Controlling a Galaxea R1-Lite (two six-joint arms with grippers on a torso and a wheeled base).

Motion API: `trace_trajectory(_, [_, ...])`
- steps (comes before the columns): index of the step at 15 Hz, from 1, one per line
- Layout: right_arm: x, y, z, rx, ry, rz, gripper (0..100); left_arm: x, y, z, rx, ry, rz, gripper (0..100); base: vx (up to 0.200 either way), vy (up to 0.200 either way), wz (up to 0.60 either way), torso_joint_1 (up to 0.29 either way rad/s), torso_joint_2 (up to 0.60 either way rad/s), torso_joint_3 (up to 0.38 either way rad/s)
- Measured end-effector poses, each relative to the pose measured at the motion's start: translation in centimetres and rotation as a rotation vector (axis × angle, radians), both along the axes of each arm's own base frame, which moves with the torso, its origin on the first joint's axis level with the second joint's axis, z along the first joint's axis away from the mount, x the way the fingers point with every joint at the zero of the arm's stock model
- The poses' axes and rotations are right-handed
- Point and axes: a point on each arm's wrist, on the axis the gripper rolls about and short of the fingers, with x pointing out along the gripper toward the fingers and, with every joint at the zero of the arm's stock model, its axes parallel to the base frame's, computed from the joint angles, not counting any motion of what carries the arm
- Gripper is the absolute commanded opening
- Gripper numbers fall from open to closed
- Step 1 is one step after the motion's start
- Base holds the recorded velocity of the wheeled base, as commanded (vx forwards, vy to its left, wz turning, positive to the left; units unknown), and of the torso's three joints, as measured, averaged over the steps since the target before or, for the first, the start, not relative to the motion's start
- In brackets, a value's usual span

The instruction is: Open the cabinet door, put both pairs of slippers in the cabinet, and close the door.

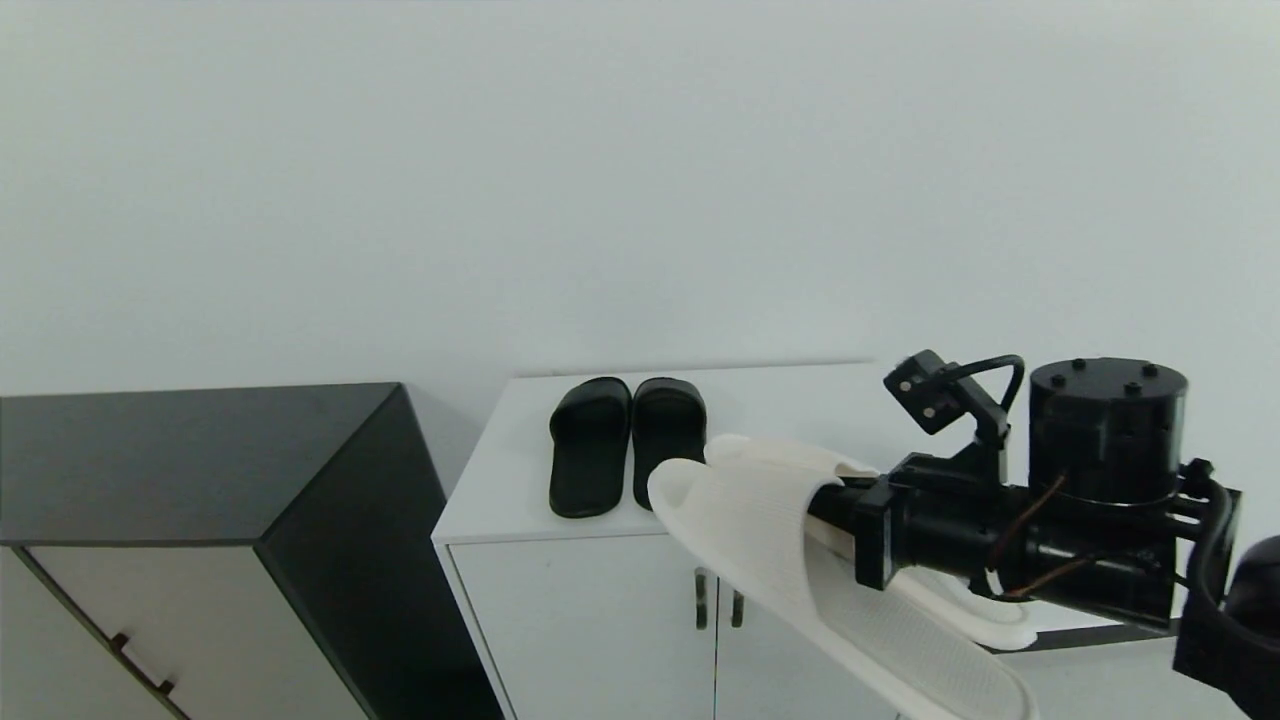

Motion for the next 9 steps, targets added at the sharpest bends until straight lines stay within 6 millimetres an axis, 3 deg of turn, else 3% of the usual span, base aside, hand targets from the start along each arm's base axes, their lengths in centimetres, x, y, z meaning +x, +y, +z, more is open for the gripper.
trace_trajectory(2, [-1.0, -0.7, 0.4, 0.014, -0.013, 0.009, 0, 0.0, 0.0, 0.0, -0.001, 0.0, 0.0, 0, 0.0, 0.0, 0.0, 0.0, 0.0, 0.0])
trace_trajectory(9, [-2.0, -1.4, 0.5, 0.016, -0.018, 0.013, 0, 0.0, 0.0, 0.0, -0.01, 0.0, 0.001, 0, -0.2, 0.0, 0.0, 0.0, 0.0, 0.004])
